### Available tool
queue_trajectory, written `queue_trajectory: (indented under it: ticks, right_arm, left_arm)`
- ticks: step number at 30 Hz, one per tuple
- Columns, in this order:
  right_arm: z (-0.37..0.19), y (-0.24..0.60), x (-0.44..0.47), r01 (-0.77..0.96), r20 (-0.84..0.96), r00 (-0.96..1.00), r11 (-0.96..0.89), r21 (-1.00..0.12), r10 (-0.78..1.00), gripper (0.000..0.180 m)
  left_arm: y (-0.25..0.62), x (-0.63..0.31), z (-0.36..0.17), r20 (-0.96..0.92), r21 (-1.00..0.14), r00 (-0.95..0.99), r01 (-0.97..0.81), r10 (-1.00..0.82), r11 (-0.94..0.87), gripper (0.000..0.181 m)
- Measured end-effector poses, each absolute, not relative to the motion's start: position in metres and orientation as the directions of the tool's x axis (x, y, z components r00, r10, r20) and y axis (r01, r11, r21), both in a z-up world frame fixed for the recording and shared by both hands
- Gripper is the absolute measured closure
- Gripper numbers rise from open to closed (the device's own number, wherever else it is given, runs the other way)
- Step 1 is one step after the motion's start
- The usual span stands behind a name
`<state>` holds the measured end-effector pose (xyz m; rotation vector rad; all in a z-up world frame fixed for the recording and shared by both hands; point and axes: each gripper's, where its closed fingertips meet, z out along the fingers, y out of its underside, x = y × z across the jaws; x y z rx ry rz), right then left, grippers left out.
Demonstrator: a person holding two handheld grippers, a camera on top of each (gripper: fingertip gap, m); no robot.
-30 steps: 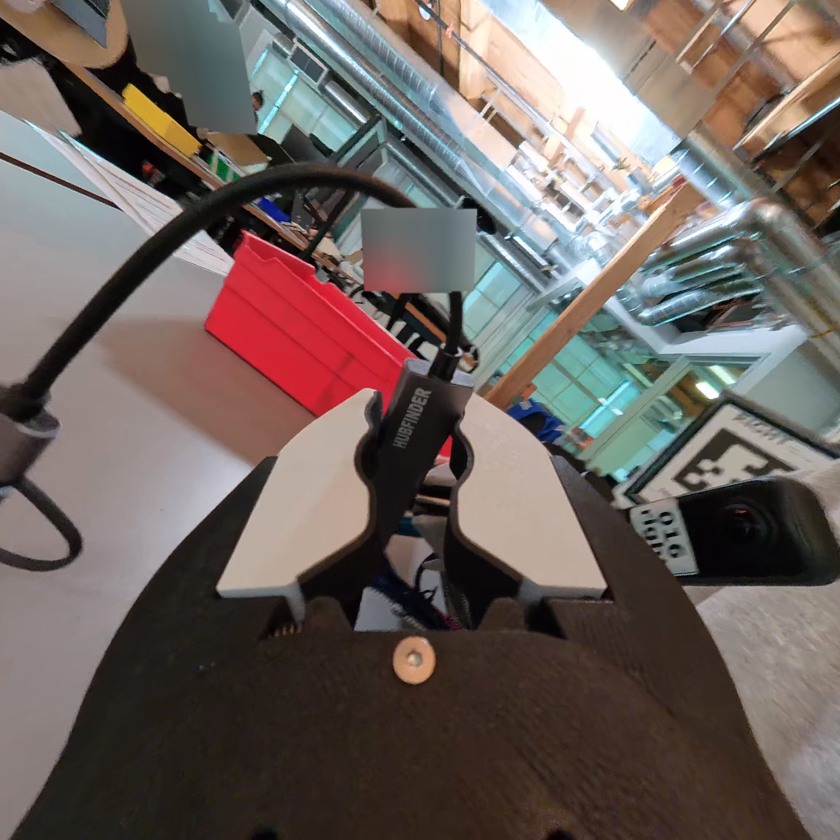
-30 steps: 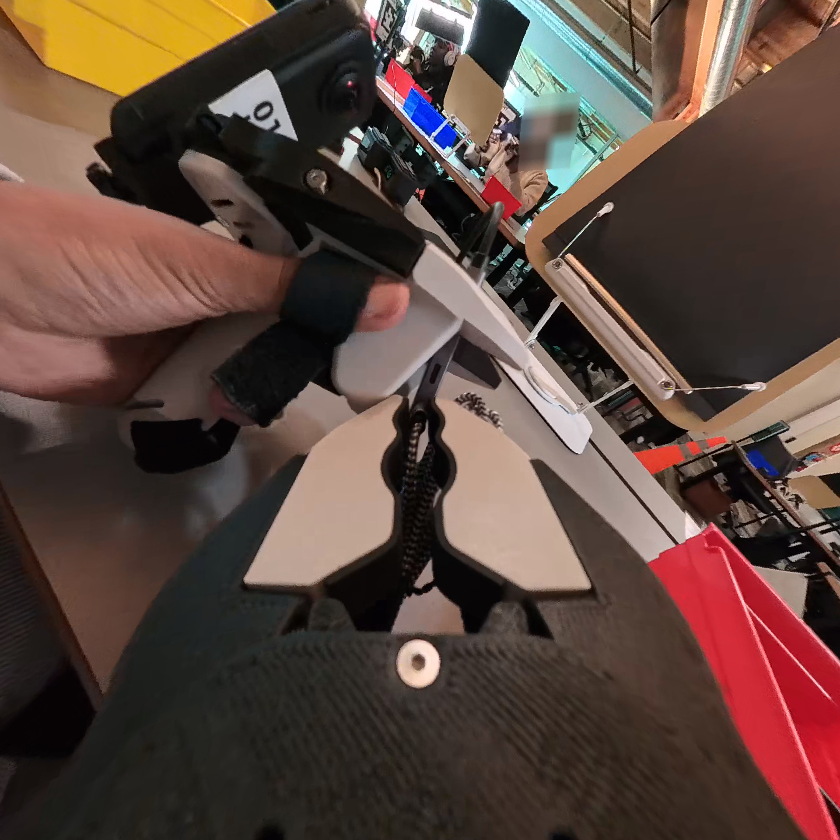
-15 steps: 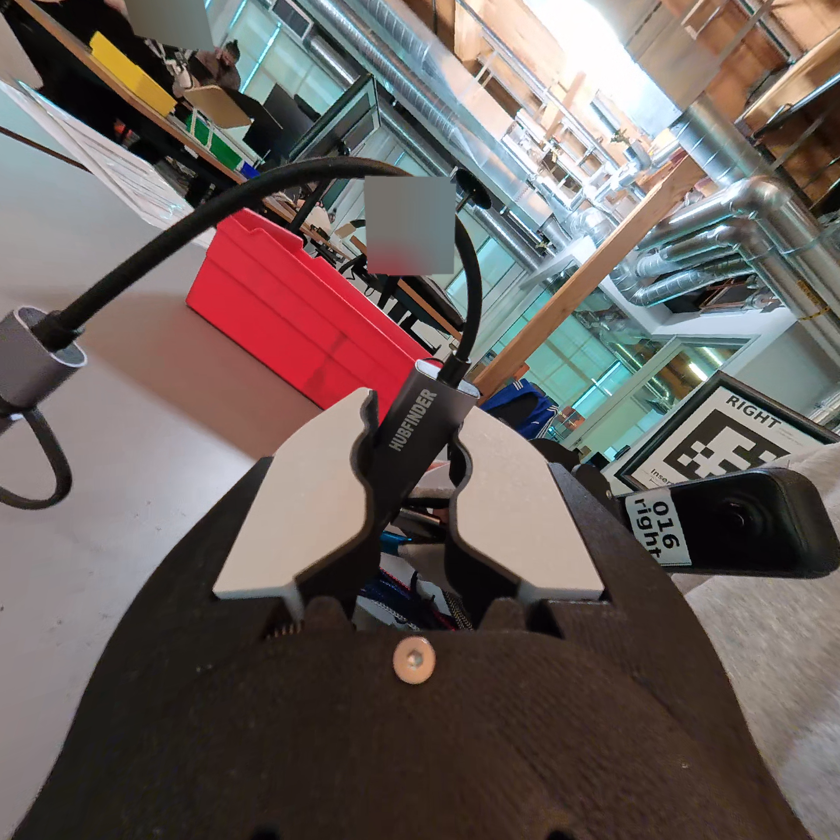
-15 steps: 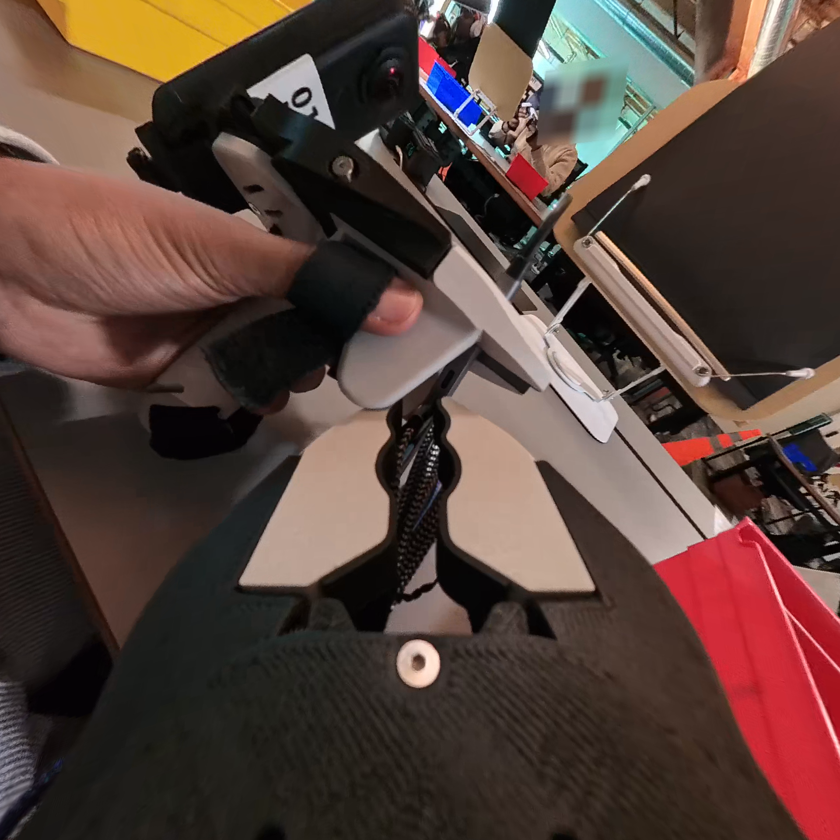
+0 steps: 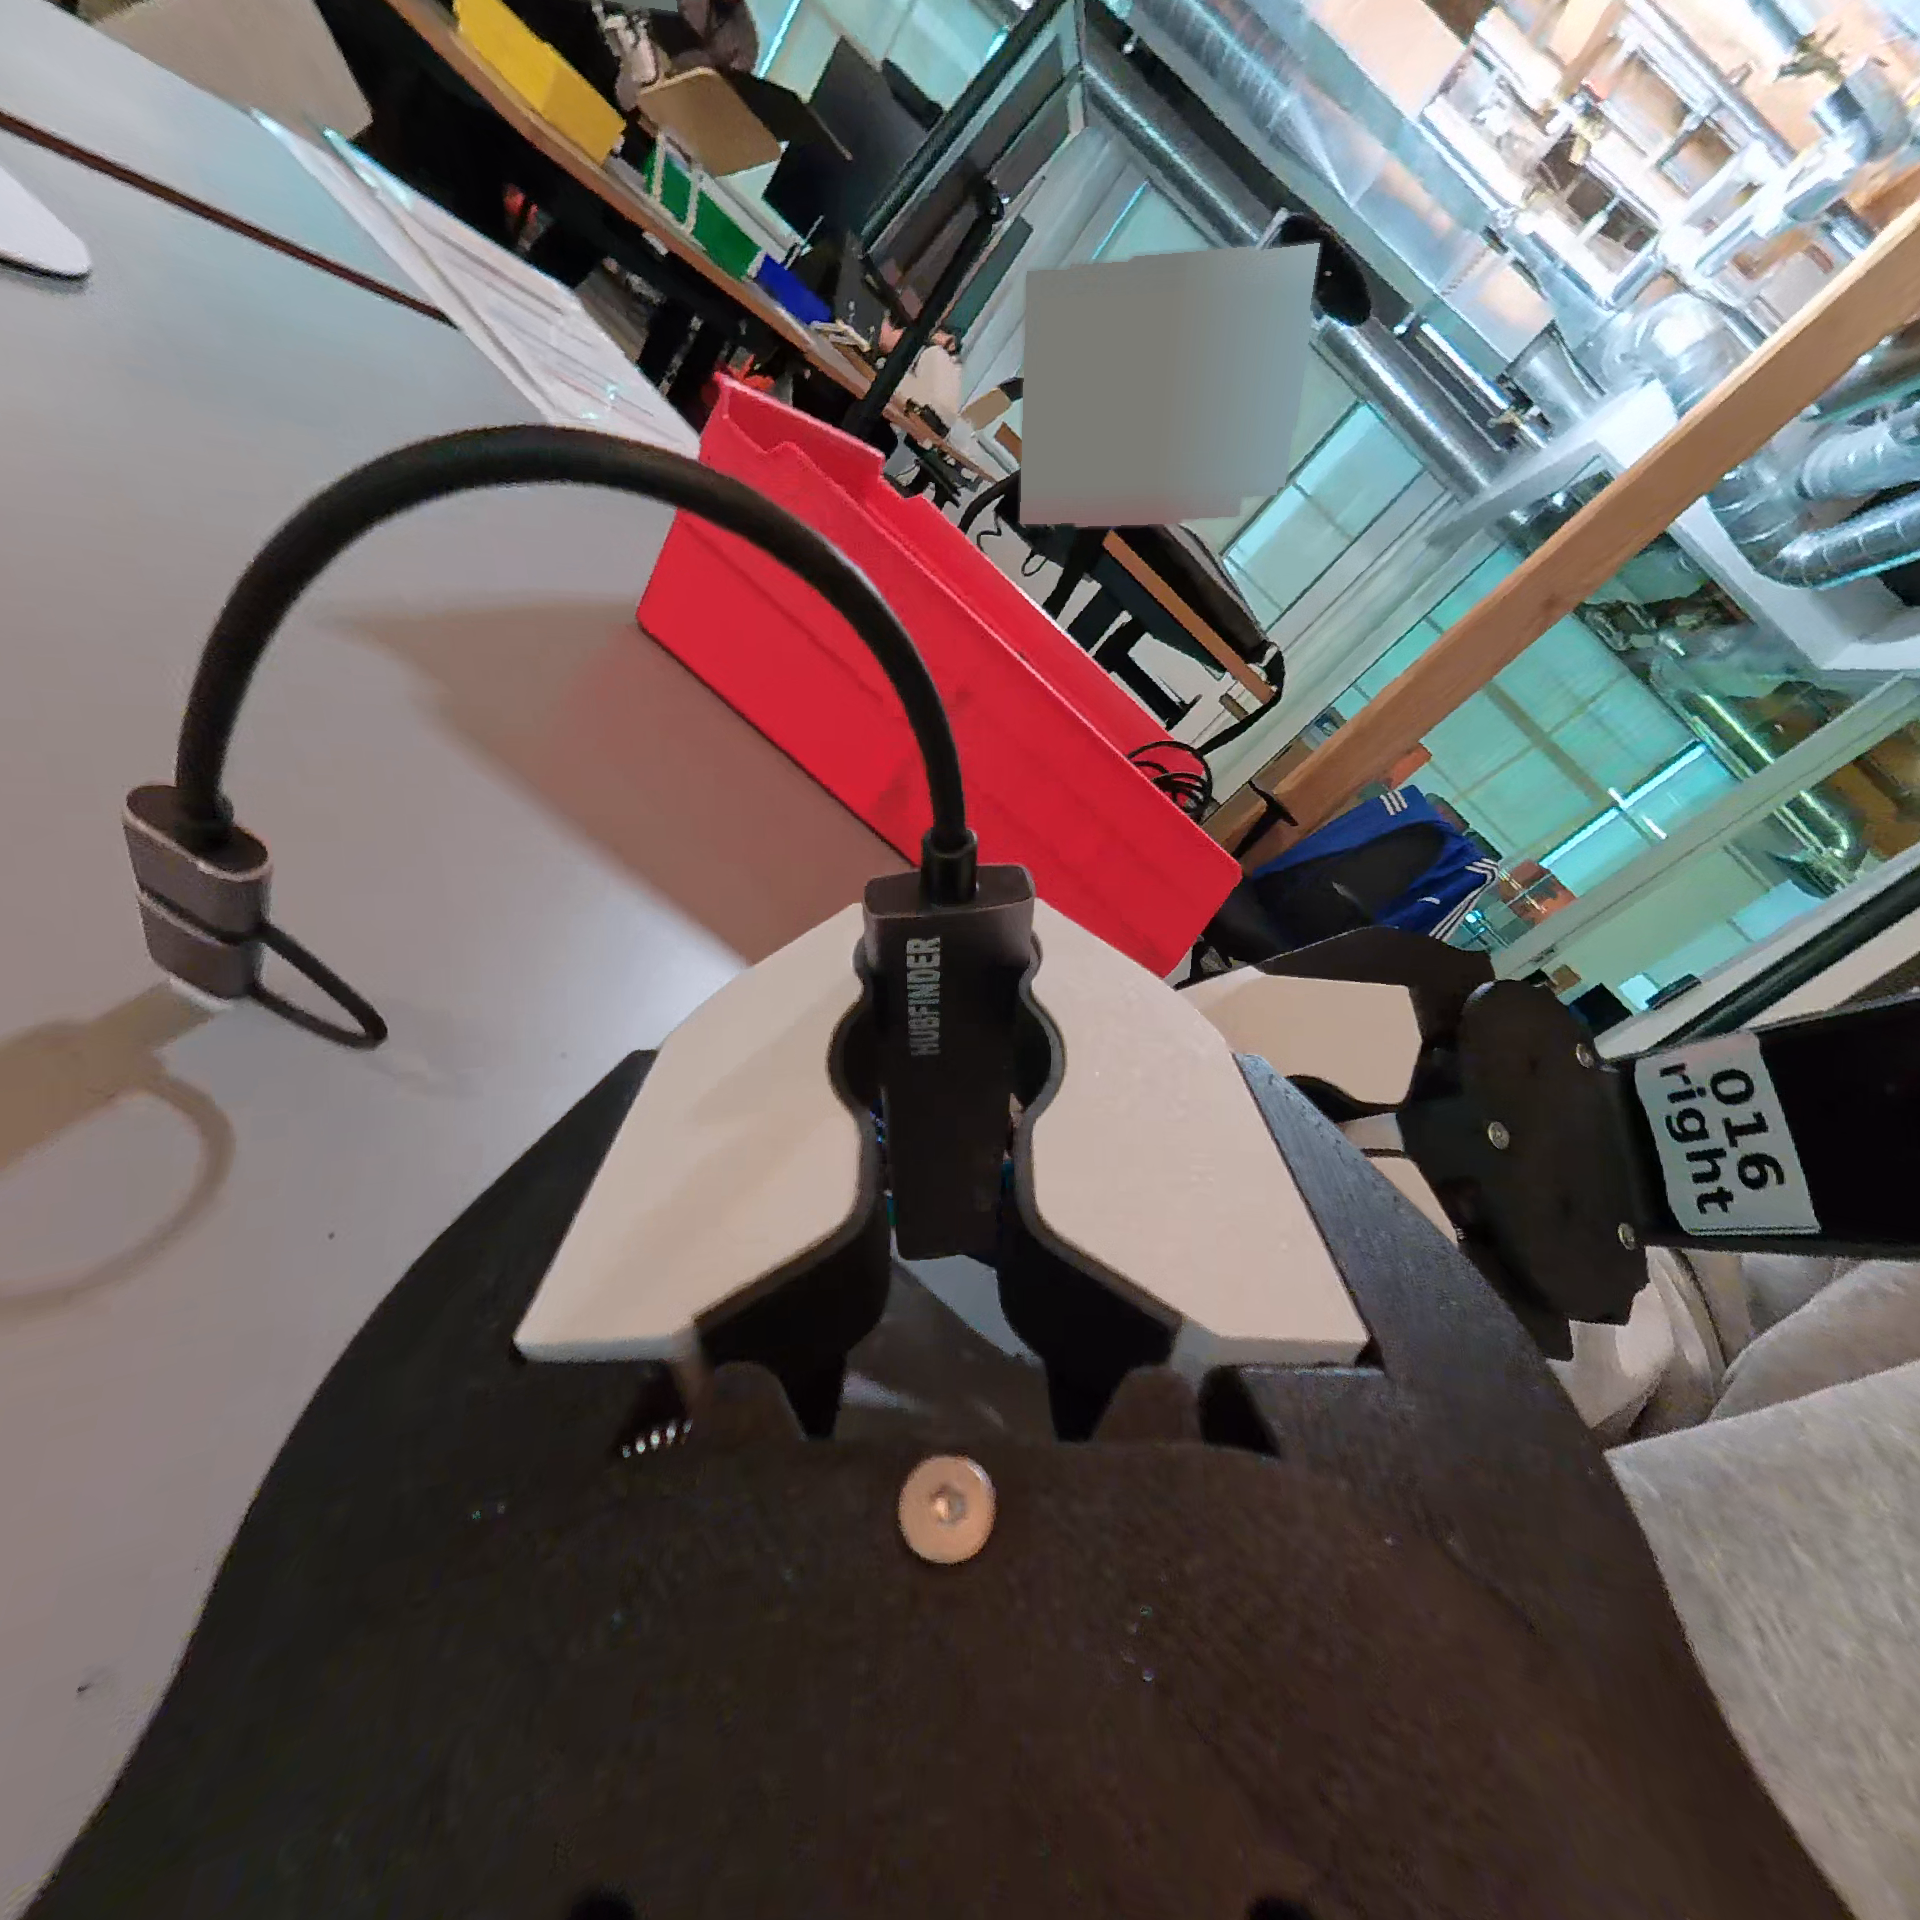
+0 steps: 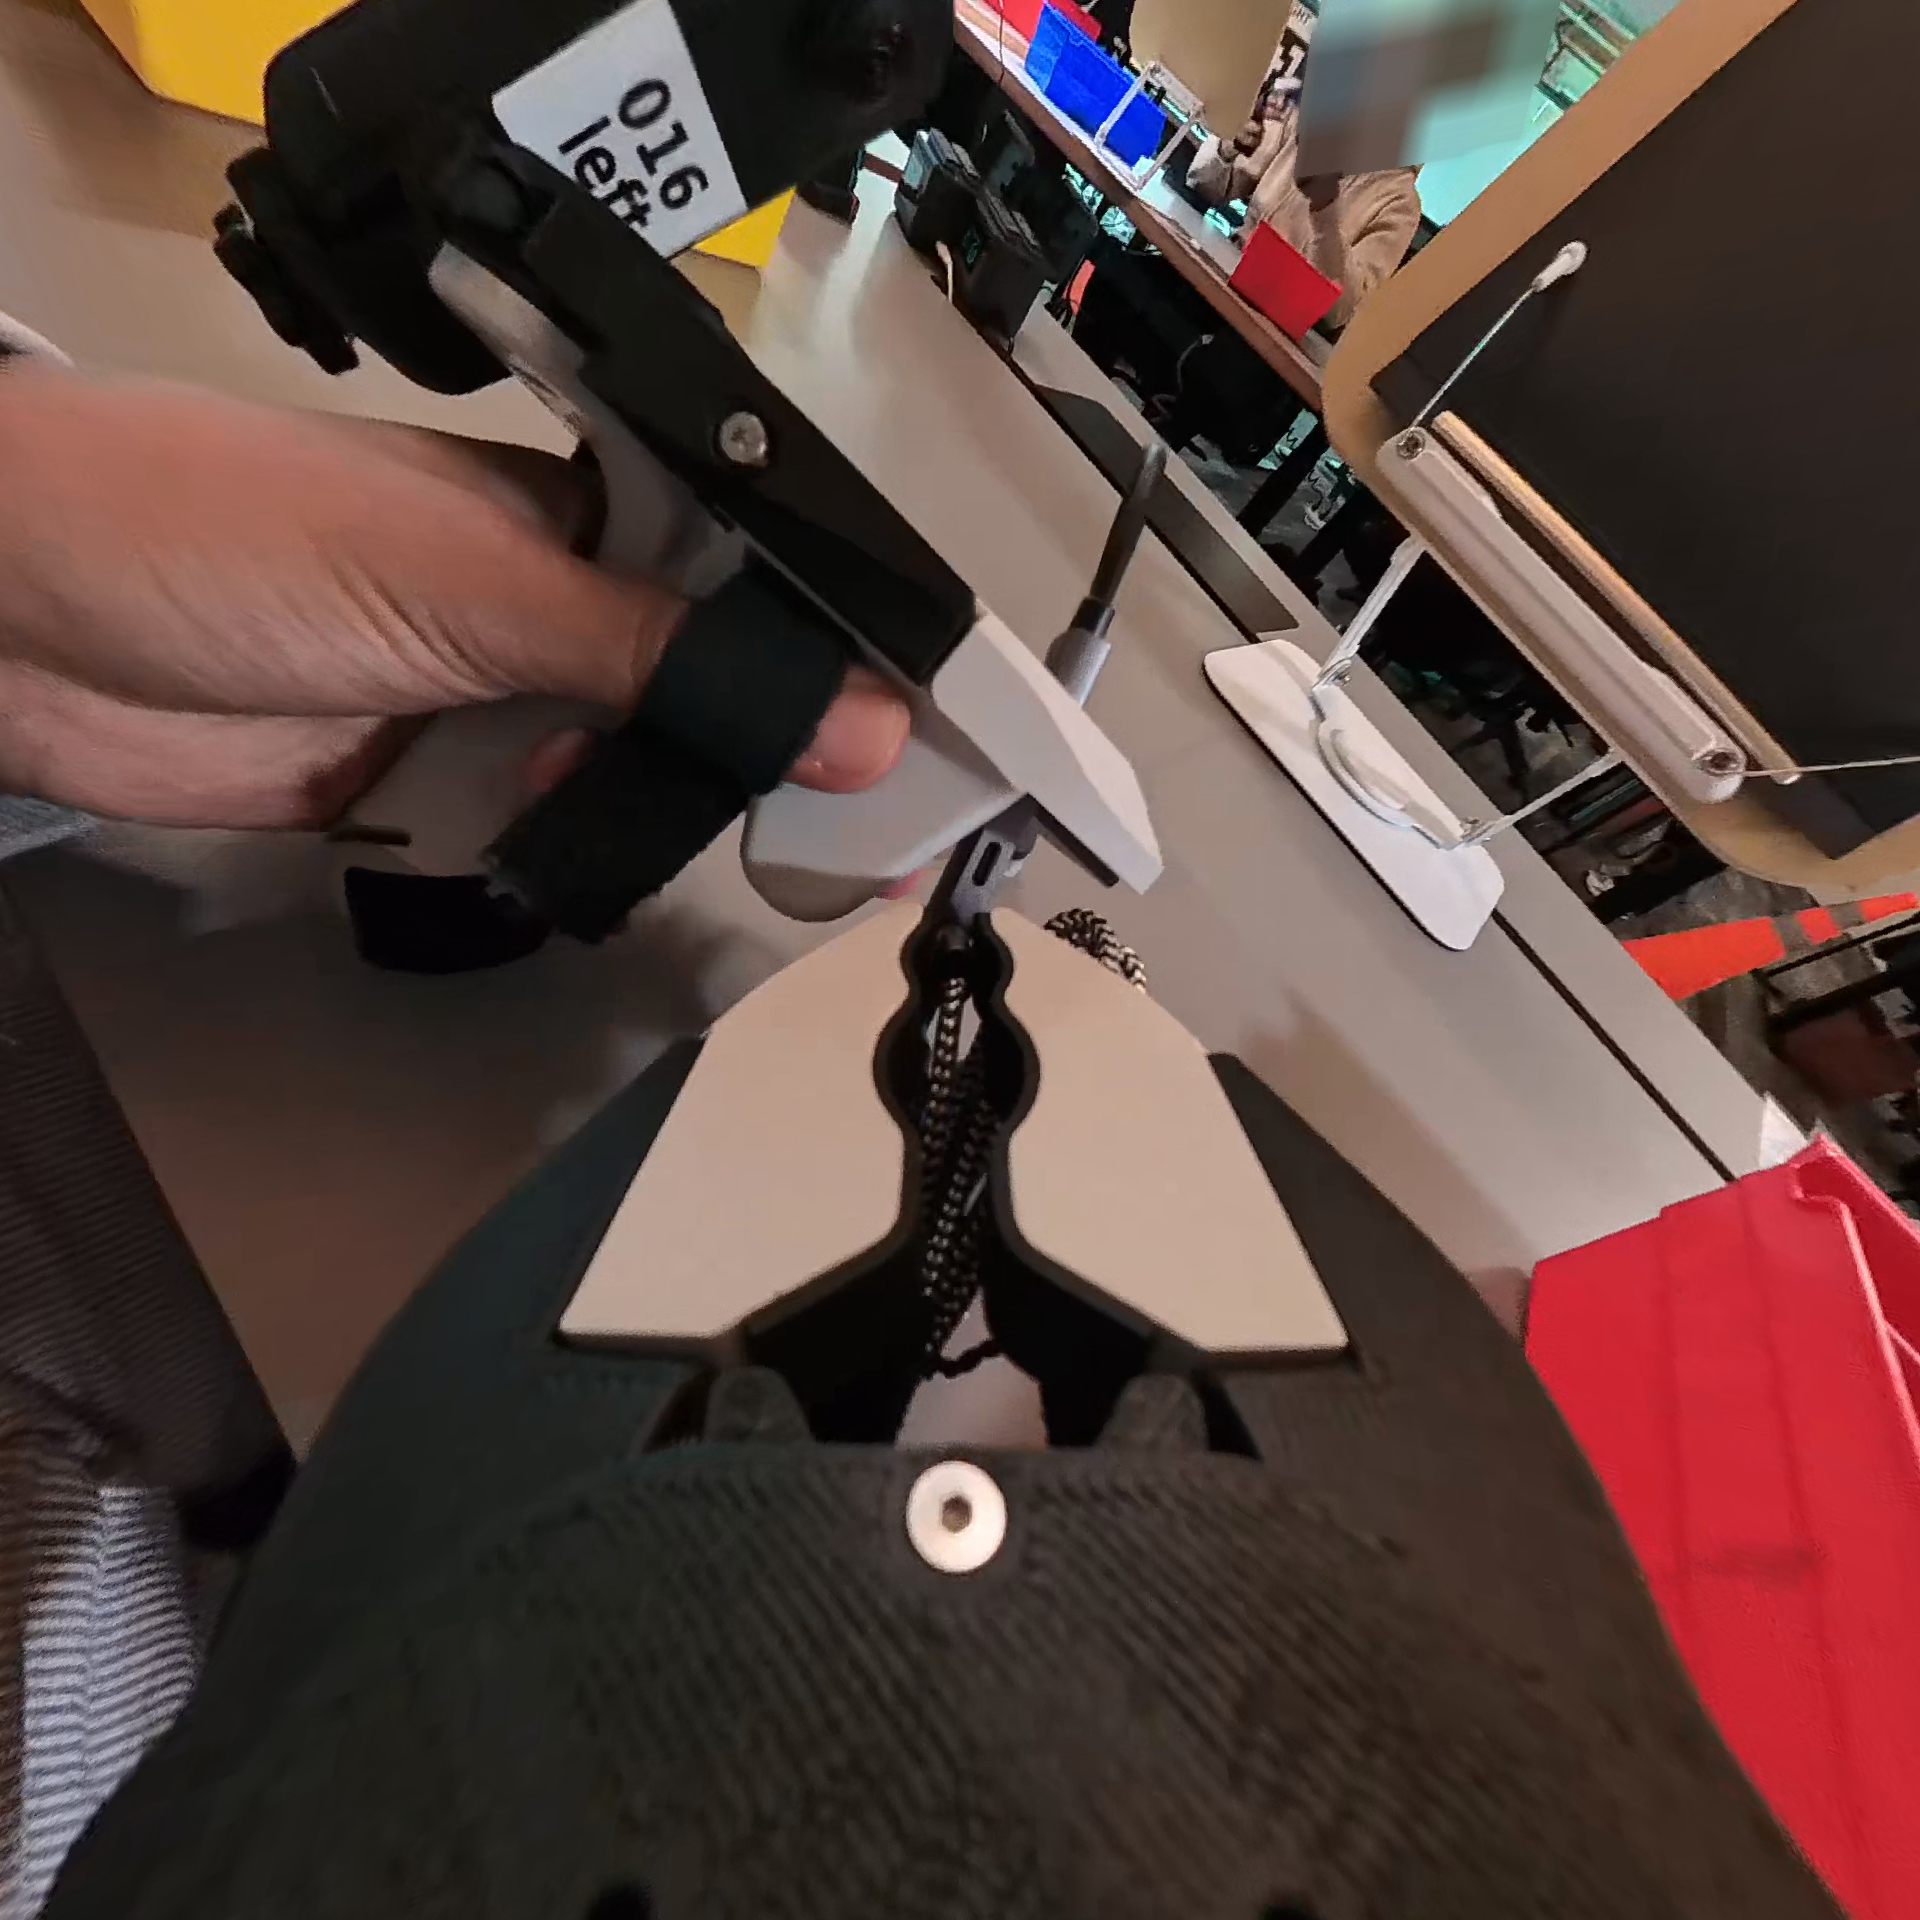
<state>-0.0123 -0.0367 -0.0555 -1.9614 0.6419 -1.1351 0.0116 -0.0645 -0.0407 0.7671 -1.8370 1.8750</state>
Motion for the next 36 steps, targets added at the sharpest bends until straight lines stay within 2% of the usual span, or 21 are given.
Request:
queue_trajectory:
  ticks: [5,11,16,19,23,25,29,32,36]
  right_arm:
    - [-0.058,-0.034,-0.011,-0.070,0.486,0.500,-0.593,-0.802,-0.716,0.173]
    - [-0.046,-0.031,-0.012,-0.059,0.401,0.518,-0.500,-0.864,-0.755,0.174]
    - [-0.032,-0.035,-0.014,-0.123,0.096,0.574,-0.202,-0.972,-0.813,0.174]
    - [-0.029,-0.038,-0.014,-0.192,-0.093,0.586,-0.026,-0.981,-0.805,0.175]
    - [-0.022,-0.064,-0.009,-0.188,-0.202,0.524,0.118,-0.975,-0.827,0.174]
    - [-0.022,-0.084,-0.005,-0.206,-0.296,0.483,0.222,-0.953,-0.824,0.174]
    - [-0.023,-0.106,-0.002,-0.223,-0.435,0.426,0.374,-0.900,-0.794,0.174]
    - [-0.025,-0.105,-0.002,-0.223,-0.463,0.404,0.406,-0.886,-0.789,0.174]
    - [-0.024,-0.091,-0.006,-0.238,-0.495,0.419,0.434,-0.869,-0.761,0.174]
  left_arm:
    - [-0.064,0.015,-0.046,0.653,-0.754,-0.747,-0.656,-0.127,-0.019,0.162]
    - [-0.067,0.016,-0.044,0.667,-0.744,-0.739,-0.668,-0.095,-0.022,0.159]
    - [-0.071,0.012,-0.033,0.694,-0.720,-0.720,-0.694,0.005,-0.032,0.158]
    - [-0.069,0.008,-0.028,0.707,-0.703,-0.702,-0.711,0.084,-0.024,0.155]
    - [-0.057,0.013,-0.025,0.758,-0.630,-0.636,-0.771,0.146,-0.088,0.130]
    - [-0.056,0.012,-0.029,0.731,-0.671,-0.673,-0.739,0.115,-0.059,0.123]
    - [-0.072,-0.010,-0.051,0.556,-0.824,-0.831,-0.548,0.015,0.143,0.114]
    - [-0.083,-0.019,-0.068,0.459,-0.855,-0.887,-0.458,-0.056,0.244,0.105]
    - [-0.086,-0.016,-0.074,0.371,-0.876,-0.919,-0.393,-0.132,0.280,0.108]
